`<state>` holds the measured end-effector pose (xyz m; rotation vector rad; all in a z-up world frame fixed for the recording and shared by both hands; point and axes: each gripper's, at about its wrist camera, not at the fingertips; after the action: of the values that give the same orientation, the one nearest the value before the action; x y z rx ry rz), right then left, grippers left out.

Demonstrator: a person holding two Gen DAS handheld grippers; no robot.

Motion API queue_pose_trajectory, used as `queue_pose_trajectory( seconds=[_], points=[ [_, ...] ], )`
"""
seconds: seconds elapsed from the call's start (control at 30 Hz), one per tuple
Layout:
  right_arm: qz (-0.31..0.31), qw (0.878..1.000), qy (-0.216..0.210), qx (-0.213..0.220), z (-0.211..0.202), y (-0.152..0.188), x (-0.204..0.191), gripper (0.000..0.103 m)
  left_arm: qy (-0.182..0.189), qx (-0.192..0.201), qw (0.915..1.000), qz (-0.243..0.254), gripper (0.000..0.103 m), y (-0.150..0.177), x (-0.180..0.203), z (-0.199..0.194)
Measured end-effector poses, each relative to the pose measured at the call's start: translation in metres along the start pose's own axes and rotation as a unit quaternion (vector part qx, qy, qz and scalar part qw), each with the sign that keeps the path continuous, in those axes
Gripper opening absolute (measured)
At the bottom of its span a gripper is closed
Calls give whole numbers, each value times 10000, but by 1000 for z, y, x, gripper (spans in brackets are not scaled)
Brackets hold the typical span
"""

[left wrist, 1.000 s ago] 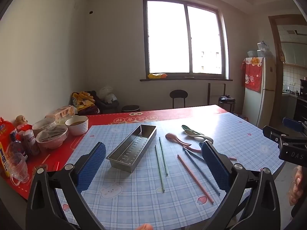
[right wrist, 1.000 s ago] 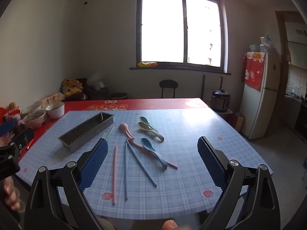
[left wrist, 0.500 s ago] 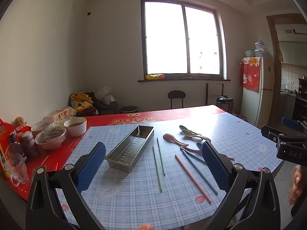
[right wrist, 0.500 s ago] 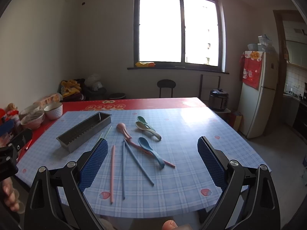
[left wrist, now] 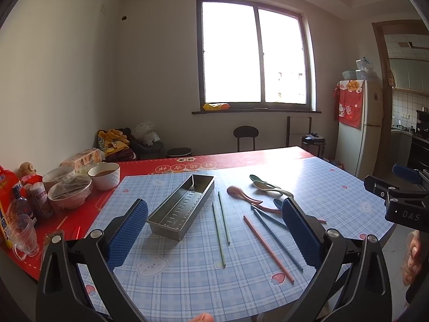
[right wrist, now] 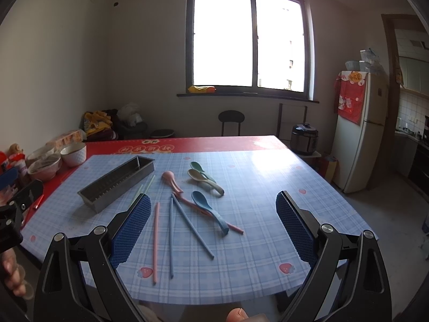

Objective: Organize utensils

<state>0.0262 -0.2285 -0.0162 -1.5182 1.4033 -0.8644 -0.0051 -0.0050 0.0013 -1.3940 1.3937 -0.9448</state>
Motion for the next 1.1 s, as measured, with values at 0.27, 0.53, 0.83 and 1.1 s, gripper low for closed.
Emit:
queue_pose_trajectory(
  seconds=[0.27, 0.53, 0.83, 1.1],
  points=[
    [13, 10000, 16, -11, 1, 1, 1, 91, 9, -11, 10000, -4, 98, 1, 0, 0],
    [16, 10000, 28, -15, 1, 2, 3, 91, 19, -22, 10000, -13, 98, 1, 0, 0],
    [15, 10000, 32, -23, 1, 4, 4, 91, 22, -23, 10000, -12, 98, 1, 0, 0],
    [17, 10000, 31, -43, 2, 5, 4, 91, 26, -26, 10000, -17, 98, 1, -1, 1]
  ],
)
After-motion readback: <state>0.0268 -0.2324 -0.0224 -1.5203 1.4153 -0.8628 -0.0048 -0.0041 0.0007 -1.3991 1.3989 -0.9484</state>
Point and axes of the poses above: each gripper's, at about its wrist camera, not at the fingertips, and z roughly the way its jaws point, x to its right, y to its underside, and after that the axes turned 6 degrees about -y, right-handed
